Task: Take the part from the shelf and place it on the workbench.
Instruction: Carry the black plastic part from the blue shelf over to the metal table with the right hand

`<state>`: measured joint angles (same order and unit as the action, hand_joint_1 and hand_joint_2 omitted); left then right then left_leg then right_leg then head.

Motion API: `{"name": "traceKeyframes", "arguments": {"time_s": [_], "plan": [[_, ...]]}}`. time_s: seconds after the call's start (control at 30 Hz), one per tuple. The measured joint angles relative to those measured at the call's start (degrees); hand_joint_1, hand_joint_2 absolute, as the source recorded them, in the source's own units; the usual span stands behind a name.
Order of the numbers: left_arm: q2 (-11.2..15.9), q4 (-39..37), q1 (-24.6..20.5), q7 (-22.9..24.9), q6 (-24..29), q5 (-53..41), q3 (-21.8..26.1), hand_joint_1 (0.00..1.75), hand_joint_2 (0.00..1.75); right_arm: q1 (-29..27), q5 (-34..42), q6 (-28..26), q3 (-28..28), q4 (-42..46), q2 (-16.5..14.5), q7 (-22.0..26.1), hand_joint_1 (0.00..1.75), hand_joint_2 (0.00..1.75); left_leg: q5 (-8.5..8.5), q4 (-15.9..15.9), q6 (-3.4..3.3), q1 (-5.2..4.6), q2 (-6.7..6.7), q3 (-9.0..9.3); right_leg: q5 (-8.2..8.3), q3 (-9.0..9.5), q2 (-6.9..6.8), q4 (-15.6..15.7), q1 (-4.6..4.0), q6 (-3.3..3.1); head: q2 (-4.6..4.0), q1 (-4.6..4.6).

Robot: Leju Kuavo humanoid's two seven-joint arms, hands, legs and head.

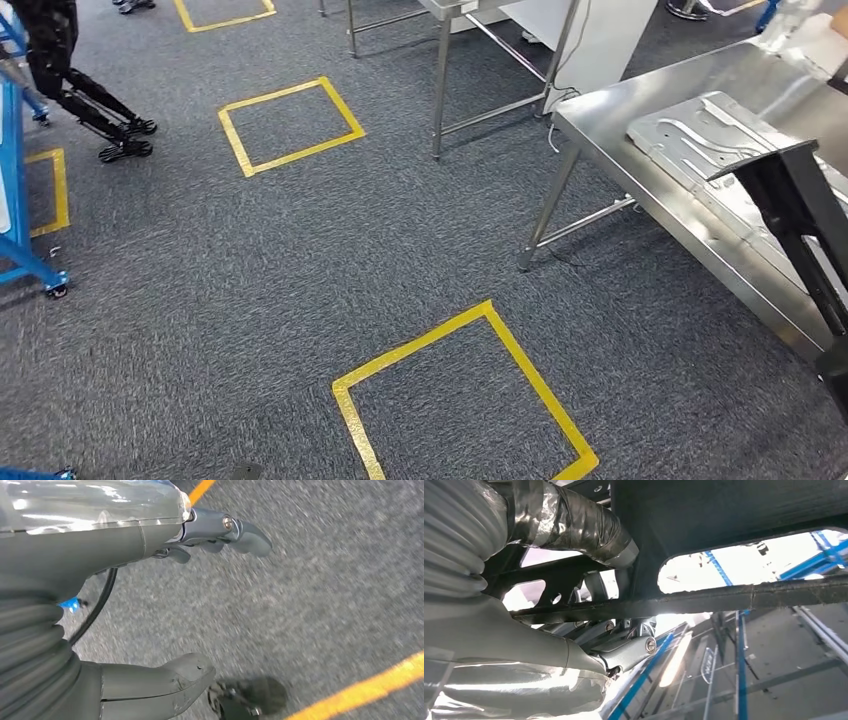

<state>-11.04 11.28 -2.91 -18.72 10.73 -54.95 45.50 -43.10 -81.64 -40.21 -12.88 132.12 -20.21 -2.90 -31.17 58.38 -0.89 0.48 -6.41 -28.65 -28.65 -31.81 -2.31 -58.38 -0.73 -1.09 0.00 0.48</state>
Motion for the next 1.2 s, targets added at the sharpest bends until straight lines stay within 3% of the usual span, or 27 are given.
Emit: {"name": "traceKeyframes", "arguments": {"time_s": [0.07, 0.1, 0.17, 0.2, 0.23, 0.27, 0.33, 0.4, 0.43, 0.47, 0.5, 0.53, 0.57, 0.63, 0.7, 0.73, 0.8, 0.87, 0.93, 1.0, 1.03, 1.1, 1.13, 1.2], "plan": [[0.0, 0.0, -0.1, -0.4, 0.0, 0.2, 0.2, 0.00, 1.75, 0.0, 0.2, 0.0, -0.1, -0.2, 0.0, 0.1, 1.75, 1.75, -1.92, 2.7, 0.44, 0.10, 3.04, -0.88, 0.67, 0.61, 1.21, 1.1, 0.54, -0.44, 0.00, -0.04], [0.1, 0.0, -0.1, -0.5, 0.0, 0.3, 0.3, 0.00, 1.75, 0.0, 0.2, 0.0, -0.1, -0.3, 0.0, 0.1, 1.75, 1.75, -3.54, 5.7, 0.57, 0.19, 4.76, -2.26, 0.80, 0.70, 1.77, 1.3, 0.66, -0.52, 0.00, -0.05], [0.1, 0.0, 0.2, -0.6, 0.0, 0.4, 0.5, 0.00, 1.75, 0.0, 0.1, 0.0, -0.1, -0.7, 0.0, 0.1, 1.75, 1.75, -6.42, 12.7, 0.78, 0.22, 5.96, -5.91, 0.80, 0.69, 3.20, 1.3, 0.78, -0.68, 0.00, -0.05], [0.1, 0.0, 0.3, -0.6, 0.0, 0.4, 0.6, 0.00, 1.75, 0.0, 0.1, 0.0, -0.1, -1.0, 0.0, 0.1, 1.75, 1.75, -6.48, 14.6, 0.89, 0.23, 6.04, -7.14, 0.74, 0.71, 4.04, 1.2, 0.81, -0.66, 0.00, -0.05], [0.1, 0.0, 0.4, -0.7, 0.1, 0.4, 0.6, 0.00, 1.75, 0.0, 0.1, 0.0, -0.1, -1.2, 0.0, 0.1, 1.75, 1.75, -5.35, 14.5, 0.97, 0.25, 6.08, -7.47, 0.65, 0.76, 4.93, 1.0, 0.86, -0.59, 0.00, -0.05], [0.1, 0.0, 0.5, -0.7, 0.1, 0.5, 0.7, 0.00, 1.75, 0.0, 0.0, 0.0, -0.1, -1.3, 0.0, 0.1, 1.75, 1.75, -3.22, 12.2, 1.01, 0.30, 6.31, -6.77, 0.50, 0.83, 5.82, 0.8, 0.94, -0.44, 0.00, -0.05], [0.1, 0.0, 0.5, -0.8, 0.1, 0.5, 0.8, 0.00, 1.75, 0.0, 0.1, 0.0, -0.1, -1.6, 0.0, 0.1, 1.75, 1.75, 0.74, 5.0, 1.01, 0.50, 8.55, -4.00, -0.01, 0.73, 7.39, 0.0, 1.07, 0.13, 0.00, -0.04], [0.1, 0.0, 0.4, -0.9, 0.0, 0.6, 0.9, 0.00, 1.75, -0.1, 0.1, 0.0, -0.1, -1.7, 0.0, 0.1, 1.75, 1.75, 1.70, 1.2, 0.64, 0.57, 10.72, -2.49, -0.35, 0.16, 8.76, -0.7, 1.12, 0.82, 0.00, -0.04], [0.1, 0.0, 0.4, -0.9, 0.0, 0.6, 1.0, 0.00, 1.75, -0.2, 0.2, 0.0, -0.1, -1.8, 0.0, 0.1, 1.75, 1.75, 1.43, 1.0, 0.32, 0.46, 10.93, -2.33, -0.32, -0.16, 9.41, -0.8, 1.18, 1.18, 0.00, -0.04], [0.1, 0.0, 0.3, -0.9, -0.1, 0.7, 1.1, 0.00, 1.75, -0.3, 0.2, 0.0, -0.1, -1.8, 0.0, 0.1, 1.75, 1.75, 1.54, 0.9, -0.10, 0.45, 10.25, -2.27, -0.20, -0.38, 10.08, -0.7, 1.28, 1.52, 0.00, -0.04], [0.1, 0.0, 0.2, -0.9, -0.2, 0.7, 1.2, 0.00, 1.75, -0.4, 0.3, 0.0, -0.1, -1.9, 0.0, 0.2, 1.75, 1.75, 1.68, 0.7, -0.49, 0.46, 9.53, -2.15, -0.20, -0.51, 9.89, -0.8, 1.37, 1.80, 0.00, -0.04], [0.1, 0.0, 0.2, -0.9, -0.4, 0.7, 1.3, 0.00, 1.75, -0.4, 0.3, 0.0, -0.1, -1.9, 0.0, 0.2, 1.75, 1.75, 1.85, 0.4, -0.88, 0.54, 8.82, -2.01, -0.63, -0.84, 8.63, -1.5, 1.32, 2.06, 0.00, -0.02], [0.1, 0.0, 0.2, -1.0, -0.7, 0.8, 1.4, 0.00, 1.75, -0.4, 0.3, 0.0, 0.0, -2.0, 0.0, 0.3, 1.75, 1.75, 1.97, 0.1, -1.21, 0.62, 8.04, -1.94, -1.69, -1.67, 6.82, -3.3, 1.24, 2.31, 0.00, 0.00], [0.1, 0.0, 0.3, -0.9, -1.2, 0.8, 1.7, 0.00, 1.75, -0.4, 0.4, 0.0, 0.0, -2.3, 0.0, 0.5, 1.75, 1.75, 1.92, 0.0, -1.58, 0.51, 6.42, -1.87, -5.08, -4.96, 3.31, -9.8, 1.22, 2.75, 0.00, 0.04], [0.1, 0.0, 0.5, -0.8, -1.7, 1.0, 1.8, 0.00, 1.75, -0.4, 0.6, 0.0, 0.0, -2.8, 0.0, 0.8, 1.75, 1.75, 1.70, 0.0, -1.67, 0.38, 4.67, -1.80, -7.01, -8.19, 2.63, -15.7, 1.40, 3.02, 0.00, 0.04], [0.1, 0.0, 0.5, -0.7, -1.9, 1.1, 1.8, 0.00, 1.75, -0.4, 0.8, 0.0, 0.0, -3.1, 0.0, 1.0, 1.75, 1.75, 1.54, 0.0, -1.65, 0.32, 3.84, -1.68, -6.42, -8.52, 2.55, -16.1, 1.45, 3.02, 0.00, 0.04], [0.1, 0.0, 0.5, -0.5, -2.2, 1.2, 1.9, 0.00, 1.75, -0.4, 1.2, 0.0, 0.0, -3.6, 0.0, 1.6, 1.75, 1.75, 1.15, 0.0, -1.55, 0.20, 2.33, -1.17, -2.66, -5.93, 1.93, -10.9, 1.37, 2.63, 0.00, 0.05], [0.1, 0.0, 0.4, -0.3, -2.5, 1.3, 2.1, 0.00, 1.75, -0.4, 1.6, 0.0, 0.0, -4.0, 0.0, 2.0, 1.75, 1.75, 0.68, -0.1, -1.25, 0.02, 1.12, -0.62, 0.07, -2.09, -0.31, -3.7, 0.82, 1.79, 0.00, 0.04], [0.1, 0.0, 0.3, -0.1, -2.7, 1.3, 2.2, 0.00, 1.75, -0.4, 2.0, 0.0, 0.0, -4.4, 0.0, 2.3, 1.75, 1.75, 0.32, -0.3, -0.76, -0.08, 0.01, -0.20, 0.25, -0.66, -1.51, -0.8, 0.18, 1.09, 0.00, 0.02], [0.1, 0.0, 0.0, 0.5, -3.0, 1.4, 2.4, 0.00, 1.75, -0.6, 2.3, 0.0, 0.0, -4.8, 0.0, 2.6, 1.75, 1.75, 0.07, -0.6, -0.16, -0.10, -0.94, 0.37, 0.38, -0.48, -0.38, -0.2, 0.22, 0.59, 0.00, 0.00], [0.1, 0.0, -0.1, 0.9, -3.3, 1.4, 2.6, 0.00, 1.75, -0.7, 2.5, 0.0, 0.0, -5.1, 0.0, 2.8, 1.75, 1.75, -0.31, -0.2, 0.13, -0.06, -0.37, 0.49, 0.55, -0.14, 0.13, 0.3, 0.43, 0.32, 0.00, 0.00], [0.1, 0.0, -0.2, 1.6, -4.0, 1.5, 3.1, 0.00, 1.75, -0.9, 2.8, 0.0, 0.1, -6.2, 0.0, 3.6, 1.75, 1.75, -2.60, 3.4, 0.55, 0.02, 2.63, -0.96, 0.89, 0.58, 0.82, 1.4, 0.91, -0.31, 0.00, -0.07], [0.1, 0.0, -0.2, 1.9, -4.4, 1.5, 3.2, 0.00, 1.75, -1.0, 3.0, 0.0, 0.1, -6.9, 0.0, 4.1, 1.75, 1.75, -4.24, 6.8, 0.67, 0.13, 4.45, -2.71, 0.83, 0.77, 1.05, 1.6, 0.90, -0.53, 0.00, -0.08], [0.1, 0.0, 0.1, 2.4, -4.9, 1.4, 3.4, 0.00, 1.75, -0.9, 3.4, 0.0, 0.2, -8.4, 0.0, 5.1, 1.75, 1.75, -6.43, 13.5, 0.86, 0.22, 5.87, -6.66, 0.54, 0.94, 1.80, 1.5, 0.90, -0.72, 0.00, -0.10]]}}
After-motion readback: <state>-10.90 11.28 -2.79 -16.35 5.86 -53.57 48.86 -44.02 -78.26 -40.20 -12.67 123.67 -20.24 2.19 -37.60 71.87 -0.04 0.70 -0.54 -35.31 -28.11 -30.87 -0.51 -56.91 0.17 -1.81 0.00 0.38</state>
